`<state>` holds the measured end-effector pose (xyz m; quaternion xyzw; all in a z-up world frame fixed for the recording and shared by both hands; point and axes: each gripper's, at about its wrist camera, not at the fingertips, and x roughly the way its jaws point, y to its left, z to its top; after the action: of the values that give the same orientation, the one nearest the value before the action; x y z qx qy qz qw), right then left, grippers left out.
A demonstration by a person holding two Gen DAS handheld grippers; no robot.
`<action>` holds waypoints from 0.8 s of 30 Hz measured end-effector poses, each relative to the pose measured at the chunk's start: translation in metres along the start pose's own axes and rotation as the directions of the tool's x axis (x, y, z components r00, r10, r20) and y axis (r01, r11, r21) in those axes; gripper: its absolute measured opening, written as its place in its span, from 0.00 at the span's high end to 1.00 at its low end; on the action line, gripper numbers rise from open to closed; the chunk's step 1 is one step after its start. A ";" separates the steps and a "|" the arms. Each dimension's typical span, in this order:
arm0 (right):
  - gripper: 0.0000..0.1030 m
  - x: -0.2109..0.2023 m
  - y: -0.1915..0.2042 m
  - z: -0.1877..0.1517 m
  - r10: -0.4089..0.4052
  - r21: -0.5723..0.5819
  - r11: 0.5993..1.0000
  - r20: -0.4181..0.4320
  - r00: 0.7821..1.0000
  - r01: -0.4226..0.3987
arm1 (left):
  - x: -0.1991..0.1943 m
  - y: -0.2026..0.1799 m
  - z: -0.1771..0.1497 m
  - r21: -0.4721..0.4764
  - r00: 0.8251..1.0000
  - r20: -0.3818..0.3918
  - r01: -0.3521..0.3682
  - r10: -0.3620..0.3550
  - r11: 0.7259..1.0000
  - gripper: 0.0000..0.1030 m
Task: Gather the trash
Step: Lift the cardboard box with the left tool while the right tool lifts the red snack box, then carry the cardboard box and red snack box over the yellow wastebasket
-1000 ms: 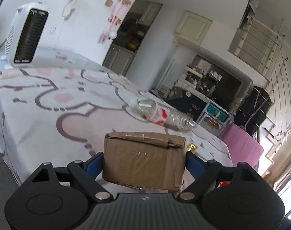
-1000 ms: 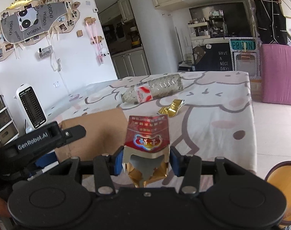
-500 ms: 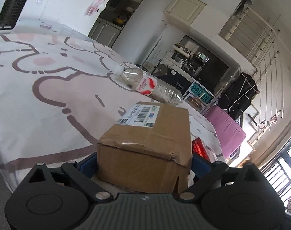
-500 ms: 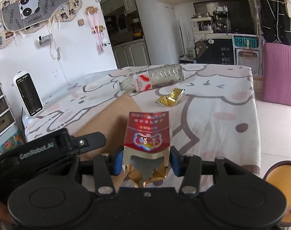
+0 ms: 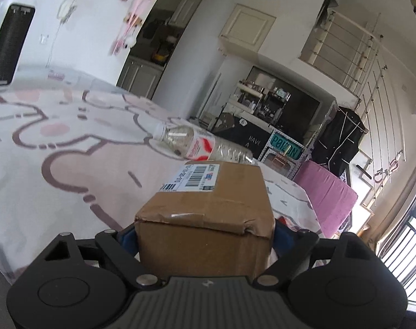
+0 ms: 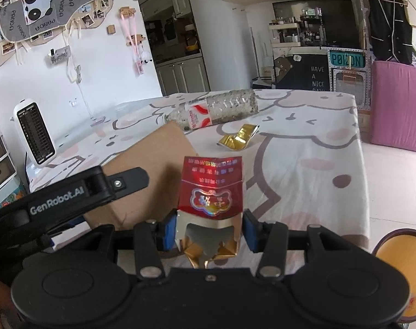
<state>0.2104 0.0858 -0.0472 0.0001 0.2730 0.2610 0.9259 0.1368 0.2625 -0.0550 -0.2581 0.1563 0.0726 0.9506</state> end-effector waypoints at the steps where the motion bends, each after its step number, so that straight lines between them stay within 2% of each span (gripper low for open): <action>1: 0.53 -0.003 -0.001 0.001 -0.002 0.000 1.000 0.005 1.000 0.002 | -0.003 -0.002 0.001 0.008 1.000 0.008 -0.002 0.002 1.000 0.13; 12: 0.53 -0.054 -0.029 0.013 -0.047 0.013 0.999 0.076 0.996 0.046 | -0.029 -0.031 0.014 0.071 0.999 0.036 0.020 -0.023 0.997 0.13; 18: 0.53 -0.083 -0.054 0.015 -0.091 0.030 0.996 0.109 0.990 0.088 | -0.032 -0.067 0.012 0.124 0.996 0.025 0.084 -0.088 0.989 0.13; 24: 0.53 -0.115 -0.092 0.008 -0.166 0.064 0.985 0.123 0.978 0.159 | -0.024 -0.110 -0.003 0.163 0.988 -0.020 0.157 -0.156 0.974 0.13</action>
<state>0.1765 -0.0482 0.0049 0.0196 0.2189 0.1762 0.9595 0.1378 0.1654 0.0021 -0.1907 0.1443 -0.0166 0.9708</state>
